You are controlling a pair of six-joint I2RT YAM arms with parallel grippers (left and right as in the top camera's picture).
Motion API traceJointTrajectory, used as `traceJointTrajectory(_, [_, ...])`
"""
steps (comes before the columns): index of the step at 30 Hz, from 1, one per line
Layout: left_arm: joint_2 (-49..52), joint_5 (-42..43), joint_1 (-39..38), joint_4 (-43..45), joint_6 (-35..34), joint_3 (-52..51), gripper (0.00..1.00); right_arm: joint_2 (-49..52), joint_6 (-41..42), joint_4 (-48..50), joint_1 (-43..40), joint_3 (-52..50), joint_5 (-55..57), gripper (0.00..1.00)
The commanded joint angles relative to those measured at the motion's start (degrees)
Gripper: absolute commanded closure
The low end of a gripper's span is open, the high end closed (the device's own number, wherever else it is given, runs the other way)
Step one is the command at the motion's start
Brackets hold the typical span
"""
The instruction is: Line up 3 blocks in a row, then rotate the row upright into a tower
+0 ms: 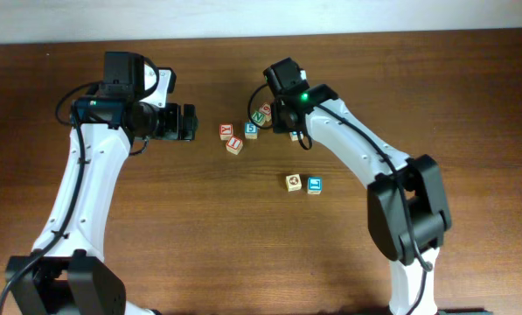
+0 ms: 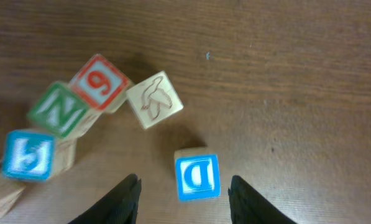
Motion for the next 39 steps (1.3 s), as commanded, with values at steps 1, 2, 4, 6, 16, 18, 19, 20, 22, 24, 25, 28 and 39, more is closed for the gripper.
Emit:
traceJointTrajectory(1, [0.11, -0.24, -0.11, 0.07, -0.59, 0.94, 0.01, 4.11, -1.44, 0.94, -1.62, 0.33, 2.38, 0.54])
traceJointTrajectory(2, [0.11, -0.24, -0.11, 0.07, -0.59, 0.94, 0.01, 5.01, -1.44, 1.11, -2.32, 0.33, 1.09, 0.54])
traceJointTrajectory(4, [0.11, -0.24, -0.11, 0.09, -0.59, 0.94, 0.01, 6.32, -1.44, 1.66, -3.19, 0.33, -2.69, 0.54])
traceJointTrajectory(6, [0.11, -0.24, -0.11, 0.09, -0.59, 0.94, 0.01, 6.67, -1.46, 1.81, -3.43, 0.33, -4.04, 0.60])
traceJointTrajectory(16, [0.11, -0.24, -0.11, 0.07, -0.59, 0.94, 0.01, 5.09, -0.37, -2.64, -3.41, 0.33, -9.73, 0.69])
traceJointTrajectory(18, [0.11, -0.24, -0.11, 0.09, -0.59, 0.94, 0.01, 3.56, -0.79, -6.99, -3.34, 2.86, -15.56, 0.69])
traceJointTrajectory(19, [0.11, -0.24, -0.11, 0.09, -0.59, 0.94, 0.01, 3.10, -1.88, -7.69, -3.19, 3.19, -19.10, 0.69])
traceJointTrajectory(20, [0.11, -0.24, -0.11, 0.07, -0.59, 0.94, 0.01, 2.78, -2.54, -8.59, -2.60, 3.26, -23.19, 0.69])
traceJointTrajectory(22, [0.11, -0.24, -0.11, 0.07, -0.59, 0.94, 0.01, 2.80, -2.49, -10.58, 0.04, 3.23, -26.64, 0.69])
traceJointTrajectory(24, [0.11, -0.24, -0.11, 0.07, -0.59, 0.94, 0.01, 2.80, -2.43, -11.93, 2.93, 3.23, -26.47, 0.69])
traceJointTrajectory(25, [0.11, -0.24, -0.11, 0.09, -0.59, 0.94, 0.01, 2.93, -0.20, -13.79, 4.87, 3.23, -23.85, 0.69])
traceJointTrajectory(28, [0.11, -0.24, -0.11, 0.07, -0.57, 0.94, 0.01, 2.93, 4.98, -18.16, 9.44, 3.23, -13.14, 0.69])
traceJointTrajectory(39, [0.11, -0.24, -0.11, 0.07, -0.57, 0.94, 0.01, 3.08, 11.54, -23.54, 9.66, 1.66, -4.13, 0.69])
